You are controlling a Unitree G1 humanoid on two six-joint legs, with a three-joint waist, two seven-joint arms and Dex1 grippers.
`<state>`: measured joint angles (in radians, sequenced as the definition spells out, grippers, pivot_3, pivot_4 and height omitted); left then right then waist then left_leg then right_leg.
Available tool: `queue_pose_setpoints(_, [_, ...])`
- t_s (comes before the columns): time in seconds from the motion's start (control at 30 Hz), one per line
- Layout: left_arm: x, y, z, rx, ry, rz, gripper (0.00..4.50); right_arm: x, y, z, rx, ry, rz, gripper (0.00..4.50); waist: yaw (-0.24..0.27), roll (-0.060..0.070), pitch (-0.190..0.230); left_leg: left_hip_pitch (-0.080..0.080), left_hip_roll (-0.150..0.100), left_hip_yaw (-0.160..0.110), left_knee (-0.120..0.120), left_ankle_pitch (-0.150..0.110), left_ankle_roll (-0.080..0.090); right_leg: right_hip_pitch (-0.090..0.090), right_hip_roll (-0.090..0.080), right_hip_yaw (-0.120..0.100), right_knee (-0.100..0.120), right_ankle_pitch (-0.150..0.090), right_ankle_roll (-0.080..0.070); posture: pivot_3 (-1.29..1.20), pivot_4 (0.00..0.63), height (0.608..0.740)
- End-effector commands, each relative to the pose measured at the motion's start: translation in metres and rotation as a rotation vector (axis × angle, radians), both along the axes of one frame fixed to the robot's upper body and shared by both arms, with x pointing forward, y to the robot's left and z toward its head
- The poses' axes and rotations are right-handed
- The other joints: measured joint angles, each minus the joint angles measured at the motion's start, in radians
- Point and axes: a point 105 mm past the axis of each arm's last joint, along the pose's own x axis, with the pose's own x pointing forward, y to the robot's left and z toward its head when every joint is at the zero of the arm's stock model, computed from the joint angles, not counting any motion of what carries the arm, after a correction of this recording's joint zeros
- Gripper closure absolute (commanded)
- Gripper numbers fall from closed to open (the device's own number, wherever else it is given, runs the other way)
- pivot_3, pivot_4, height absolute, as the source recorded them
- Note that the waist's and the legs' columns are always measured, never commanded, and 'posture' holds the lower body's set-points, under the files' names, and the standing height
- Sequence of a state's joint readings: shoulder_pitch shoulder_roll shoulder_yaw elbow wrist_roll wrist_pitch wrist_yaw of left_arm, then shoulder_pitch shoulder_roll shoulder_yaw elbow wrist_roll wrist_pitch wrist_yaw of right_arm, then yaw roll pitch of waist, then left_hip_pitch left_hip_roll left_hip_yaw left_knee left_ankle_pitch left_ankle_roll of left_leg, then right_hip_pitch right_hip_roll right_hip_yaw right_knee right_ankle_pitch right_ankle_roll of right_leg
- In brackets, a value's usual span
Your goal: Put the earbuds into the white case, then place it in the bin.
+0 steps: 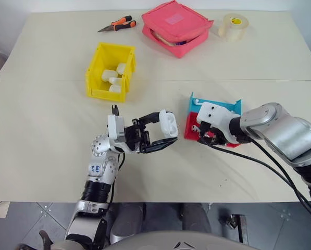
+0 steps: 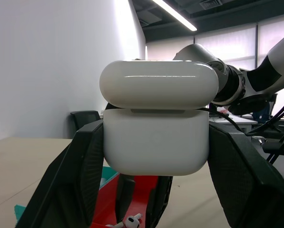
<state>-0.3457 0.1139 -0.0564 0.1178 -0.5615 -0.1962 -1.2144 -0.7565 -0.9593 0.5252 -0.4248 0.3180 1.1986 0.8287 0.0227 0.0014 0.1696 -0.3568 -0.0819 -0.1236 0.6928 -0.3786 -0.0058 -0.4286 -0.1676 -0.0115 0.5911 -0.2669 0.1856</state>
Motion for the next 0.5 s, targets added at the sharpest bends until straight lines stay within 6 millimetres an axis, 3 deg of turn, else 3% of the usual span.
queue_pose_setpoints(0.03, [-0.005, 0.002, 0.009, -0.019, -0.049, 0.002, 1.7, -0.001, -0.002, 0.003, -0.022, -0.018, 0.018, 2.35, 0.0, 0.0, 0.0, 0.0, 0.0, 0.0, 0.0, 0.0, 0.0, 0.0, 0.0, 0.0, 0.0, 0.0, 0.0, 0.0, 0.15, 0.74])
queue_pose_setpoints(0.3, [-0.004, 0.003, 0.004, -0.018, -0.041, 0.003, 1.7, -0.003, -0.003, 0.0, -0.035, -0.016, 0.029, 2.35, 0.0, 0.0, 0.0, 0.0, 0.0, 0.0, 0.0, 0.0, 0.0, 0.0, 0.0, 0.0, 0.0, 0.0, 0.0, 0.0, 0.15, 0.74])
queue_pose_setpoints(0.4, [-0.003, 0.004, 0.001, -0.016, -0.04, 0.003, 1.7, -0.003, -0.003, -0.001, -0.036, -0.015, 0.033, 2.88, 0.0, 0.0, 0.0, 0.0, 0.0, 0.0, 0.0, 0.0, 0.0, 0.0, 0.0, 0.0, 0.0, 0.0, 0.0, 0.0, 0.15, 0.74])
queue_pose_setpoints(0.5, [-0.003, 0.004, -0.001, -0.015, -0.041, 0.003, 1.7, -0.004, -0.002, -0.002, -0.034, -0.016, 0.036, 3.83, 0.0, 0.0, 0.0, 0.0, 0.0, 0.0, 0.0, 0.0, 0.0, 0.0, 0.0, 0.0, 0.0, 0.0, 0.0, 0.0, 0.15, 0.74])
